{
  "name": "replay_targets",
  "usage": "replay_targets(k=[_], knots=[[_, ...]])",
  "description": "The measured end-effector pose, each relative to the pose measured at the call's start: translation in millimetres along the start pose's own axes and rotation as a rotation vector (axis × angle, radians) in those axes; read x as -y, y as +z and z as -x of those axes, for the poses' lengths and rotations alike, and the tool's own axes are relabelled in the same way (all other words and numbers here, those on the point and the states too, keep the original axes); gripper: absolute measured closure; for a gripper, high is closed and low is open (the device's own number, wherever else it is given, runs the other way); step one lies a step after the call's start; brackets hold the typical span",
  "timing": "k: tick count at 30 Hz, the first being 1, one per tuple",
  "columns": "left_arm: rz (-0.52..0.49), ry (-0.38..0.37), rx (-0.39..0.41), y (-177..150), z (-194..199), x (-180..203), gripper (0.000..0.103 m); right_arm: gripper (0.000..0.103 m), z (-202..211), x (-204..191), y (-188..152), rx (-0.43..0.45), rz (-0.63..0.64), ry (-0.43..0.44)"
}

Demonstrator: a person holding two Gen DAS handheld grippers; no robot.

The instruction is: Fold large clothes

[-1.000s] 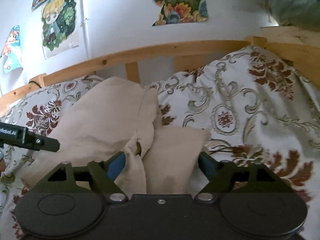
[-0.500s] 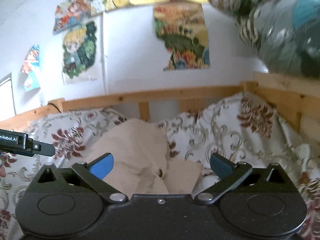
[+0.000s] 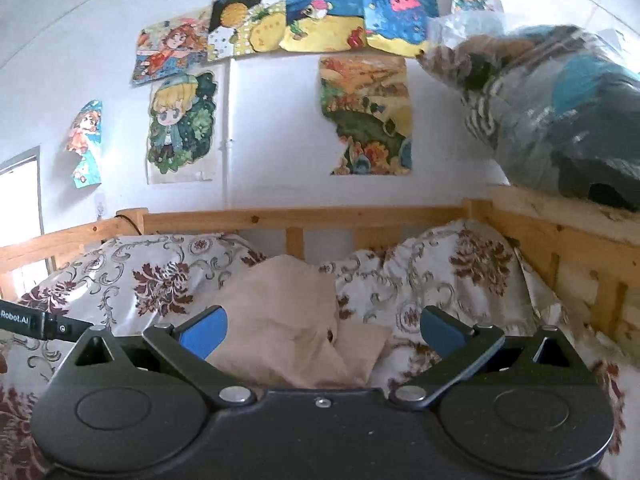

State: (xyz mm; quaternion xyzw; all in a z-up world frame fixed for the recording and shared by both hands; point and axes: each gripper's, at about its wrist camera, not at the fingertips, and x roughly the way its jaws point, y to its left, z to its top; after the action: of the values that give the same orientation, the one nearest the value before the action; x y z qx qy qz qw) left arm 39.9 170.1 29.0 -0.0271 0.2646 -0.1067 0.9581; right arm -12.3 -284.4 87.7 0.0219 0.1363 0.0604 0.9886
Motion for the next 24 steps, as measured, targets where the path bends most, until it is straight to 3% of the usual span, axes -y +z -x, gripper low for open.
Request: replay_targets(k=[8, 24], knots=[[-0.031, -0.005, -0.020, -17.7, 2.3, 4.1, 0.001, 0.001, 15.9, -7.7, -30.1, -0.056, -0.005, -0.040], [-0.014, -0.005, -0.038, -20.5, -1.0, 1.6, 0.001, 0.001, 7.4, -5.8, -36.1, -0.095, -0.024, -0.039]])
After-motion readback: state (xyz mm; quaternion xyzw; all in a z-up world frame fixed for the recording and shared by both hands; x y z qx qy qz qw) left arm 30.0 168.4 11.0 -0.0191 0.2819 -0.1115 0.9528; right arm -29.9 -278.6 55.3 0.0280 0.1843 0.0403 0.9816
